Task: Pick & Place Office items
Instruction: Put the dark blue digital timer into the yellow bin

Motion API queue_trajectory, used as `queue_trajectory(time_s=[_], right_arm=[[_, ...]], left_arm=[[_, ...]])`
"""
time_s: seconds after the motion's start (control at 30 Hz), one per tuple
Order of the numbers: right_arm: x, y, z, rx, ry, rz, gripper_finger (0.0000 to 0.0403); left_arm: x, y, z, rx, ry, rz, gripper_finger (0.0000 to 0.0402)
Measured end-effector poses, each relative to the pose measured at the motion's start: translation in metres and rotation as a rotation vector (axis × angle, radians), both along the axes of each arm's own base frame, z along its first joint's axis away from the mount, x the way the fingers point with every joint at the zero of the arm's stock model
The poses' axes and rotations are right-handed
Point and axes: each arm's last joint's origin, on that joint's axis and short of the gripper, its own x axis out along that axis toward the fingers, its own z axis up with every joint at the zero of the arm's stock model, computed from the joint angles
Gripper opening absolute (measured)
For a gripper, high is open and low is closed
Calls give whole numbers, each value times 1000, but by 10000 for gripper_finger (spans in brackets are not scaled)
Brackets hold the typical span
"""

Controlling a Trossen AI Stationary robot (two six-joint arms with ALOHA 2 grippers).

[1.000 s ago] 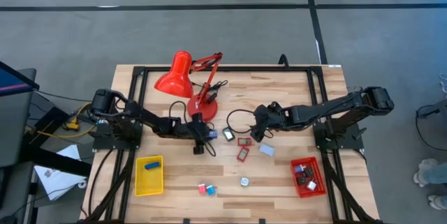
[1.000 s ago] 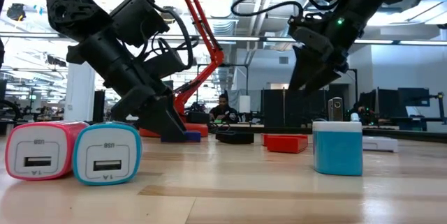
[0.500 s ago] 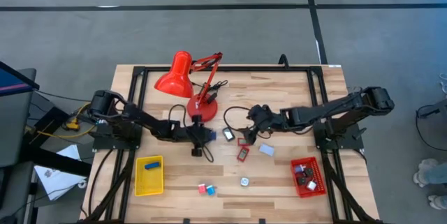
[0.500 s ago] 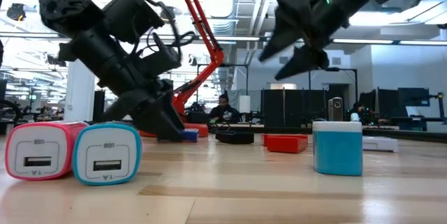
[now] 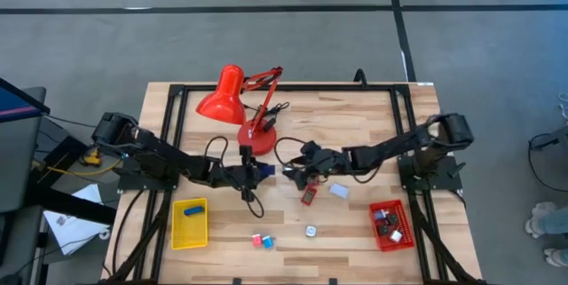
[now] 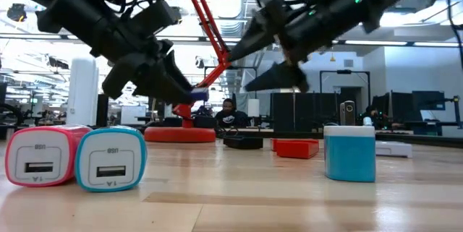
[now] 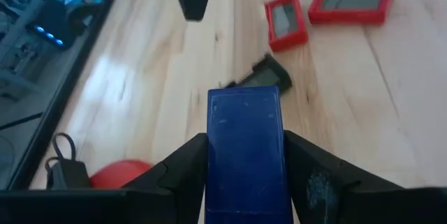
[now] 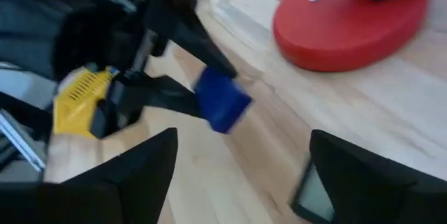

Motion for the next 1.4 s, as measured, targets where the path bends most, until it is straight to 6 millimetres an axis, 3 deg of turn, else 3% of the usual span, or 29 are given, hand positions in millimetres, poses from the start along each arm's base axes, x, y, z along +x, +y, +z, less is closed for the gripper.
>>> queue_trajectory(time_s=[0.33, 0.6, 0.8, 0.97, 1.1, 1.27, 1.4], right_arm=[[25, -7, -33, 197, -152, -14, 302], [39, -6, -48, 189, -164, 49, 301], [38, -7, -40, -33, -115, 146, 301], [26, -3, -30, -317, 33, 293, 301], [23, 19, -22, -654, 32, 470, 301], [26, 49, -16, -1014, 46, 564, 301], [31, 66, -12, -1159, 45, 612, 301]], left_arm=[[0, -3, 1, 47, -2, -17, 165], [0, -3, 1, 50, -3, -13, 156], [-1, -5, 1, 34, 7, -26, 164], [-3, -8, -3, -106, 27, -60, 160], [-2, -9, -4, -301, 29, -98, 155], [0, -4, -5, -556, 39, -97, 165], [4, -1, -1, -707, 24, -140, 160]])
